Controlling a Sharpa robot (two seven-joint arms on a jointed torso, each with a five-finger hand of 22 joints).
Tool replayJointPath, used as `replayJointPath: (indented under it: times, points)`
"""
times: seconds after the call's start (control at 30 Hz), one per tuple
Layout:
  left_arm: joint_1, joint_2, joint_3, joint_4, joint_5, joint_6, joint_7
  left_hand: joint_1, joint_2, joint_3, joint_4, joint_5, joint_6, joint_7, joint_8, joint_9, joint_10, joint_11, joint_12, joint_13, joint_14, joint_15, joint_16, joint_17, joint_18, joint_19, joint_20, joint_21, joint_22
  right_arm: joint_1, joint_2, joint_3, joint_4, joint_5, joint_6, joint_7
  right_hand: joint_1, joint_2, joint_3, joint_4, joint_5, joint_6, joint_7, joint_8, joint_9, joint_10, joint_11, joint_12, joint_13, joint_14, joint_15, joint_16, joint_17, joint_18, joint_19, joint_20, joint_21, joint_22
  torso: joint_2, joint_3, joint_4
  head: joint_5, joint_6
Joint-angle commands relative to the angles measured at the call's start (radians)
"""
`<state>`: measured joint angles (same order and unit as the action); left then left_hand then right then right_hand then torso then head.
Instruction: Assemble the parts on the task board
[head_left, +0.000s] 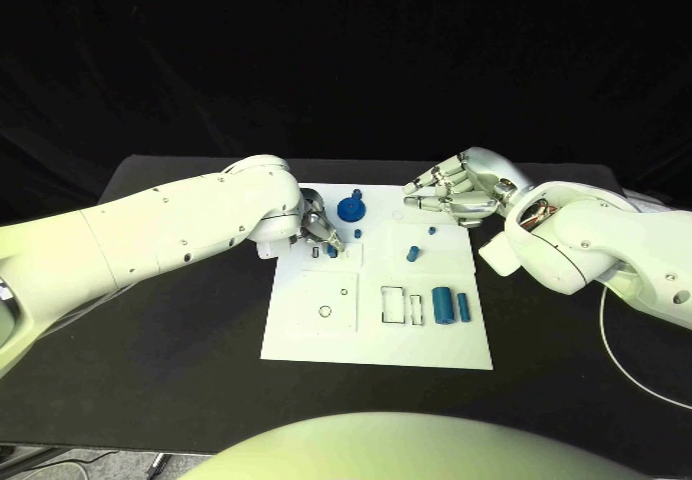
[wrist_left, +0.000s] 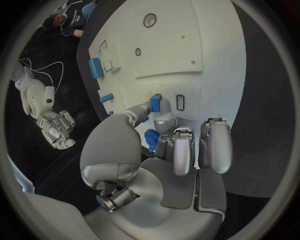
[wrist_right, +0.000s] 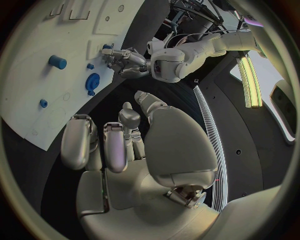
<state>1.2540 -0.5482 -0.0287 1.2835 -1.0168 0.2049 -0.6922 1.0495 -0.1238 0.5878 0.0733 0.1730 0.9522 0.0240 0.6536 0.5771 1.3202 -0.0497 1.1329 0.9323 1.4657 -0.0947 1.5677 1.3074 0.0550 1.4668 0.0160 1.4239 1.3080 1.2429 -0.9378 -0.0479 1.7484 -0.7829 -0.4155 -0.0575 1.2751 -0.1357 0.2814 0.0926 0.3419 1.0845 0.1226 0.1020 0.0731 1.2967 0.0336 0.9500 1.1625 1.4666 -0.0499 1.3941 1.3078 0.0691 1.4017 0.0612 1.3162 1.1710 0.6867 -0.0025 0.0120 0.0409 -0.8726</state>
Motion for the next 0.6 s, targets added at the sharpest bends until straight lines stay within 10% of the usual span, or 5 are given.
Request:
replayJointPath:
  times: [0.03,0.6]
  points:
    - [-0.007,0.004,-0.005,-0.003,-0.002,0.043,-0.073,-0.016,0.0,-0.021,0.006,-0.005,0.011,-0.003,-0.003,0.001,0.007,0.002,0.007,0.006,0.105,-0.008,0.003,0.263,-0.019,0.055,-0.008,0.006,0.164,-0.001,0.0,0.0,0.003,-0.002,0.018,0.01,-0.01,0.003,-0.005,-0.001,-0.007,-0.006,-0.001,-0.006,0.0,-0.005,0.0,-0.004,-0.002,0.062,0.009,-0.007,0.081,0.015,-0.002,0.001,-0.004,0.0,0.0,-0.0004,0.0006,-0.002,0.0]
    - [-0.007,0.004,-0.005,-0.018,-0.015,0.034,-0.073,-0.082,-0.01,-0.171,0.067,-0.008,0.034,-0.004,-0.007,-0.012,0.012,0.002,0.004,0.008,0.105,-0.009,0.003,0.263,-0.021,0.057,-0.01,0.009,0.17,-0.001,-0.003,0.0,0.005,-0.001,0.017,0.013,-0.011,0.003,-0.007,0.0,-0.009,-0.007,-0.001,-0.006,0.0,-0.006,0.0,-0.006,-0.003,0.062,0.009,-0.008,0.08,0.016,-0.003,0.001,-0.006,-0.003,0.0,-0.0007,0.0008,-0.001,0.0]
